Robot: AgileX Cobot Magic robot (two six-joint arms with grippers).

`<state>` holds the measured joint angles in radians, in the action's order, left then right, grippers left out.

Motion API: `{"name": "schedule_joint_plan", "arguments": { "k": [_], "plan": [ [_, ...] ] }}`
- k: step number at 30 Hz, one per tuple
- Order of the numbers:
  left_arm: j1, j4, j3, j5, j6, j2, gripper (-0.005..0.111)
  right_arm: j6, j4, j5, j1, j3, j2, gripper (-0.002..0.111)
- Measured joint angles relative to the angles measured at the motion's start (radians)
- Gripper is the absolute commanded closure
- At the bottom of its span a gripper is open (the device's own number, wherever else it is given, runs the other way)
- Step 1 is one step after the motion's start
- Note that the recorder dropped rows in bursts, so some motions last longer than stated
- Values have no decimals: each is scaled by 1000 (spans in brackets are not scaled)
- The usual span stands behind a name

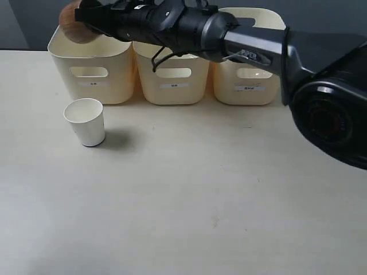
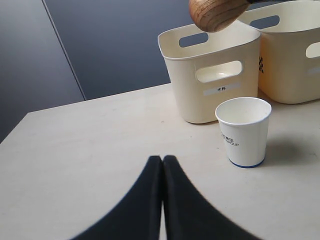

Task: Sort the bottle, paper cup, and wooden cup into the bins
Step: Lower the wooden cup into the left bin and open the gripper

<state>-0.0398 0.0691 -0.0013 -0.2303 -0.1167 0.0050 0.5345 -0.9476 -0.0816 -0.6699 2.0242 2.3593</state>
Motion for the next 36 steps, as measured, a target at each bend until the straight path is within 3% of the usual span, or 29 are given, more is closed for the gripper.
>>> {"name": "schedule_joint_plan", "arguments": {
  "k": [12,14,19,21,28,36],
  "plan": [
    [0,0,0,0,0,0,107,4,82,93,-2,35,55,108],
    [0,0,0,0,0,0,107,6,95,95,-2,35,56,100],
    [0,0,0,0,0,0,107,7,118,101,-2,37,56,59],
    [0,0,0,0,0,0,107,7,118,101,-2,37,57,53],
    [0,0,0,0,0,0,107,7,105,34,-2,39,59,53],
    [0,0,0,0,0,0,107,7,105,-351,-2,41,-85,53]
  ]
}}
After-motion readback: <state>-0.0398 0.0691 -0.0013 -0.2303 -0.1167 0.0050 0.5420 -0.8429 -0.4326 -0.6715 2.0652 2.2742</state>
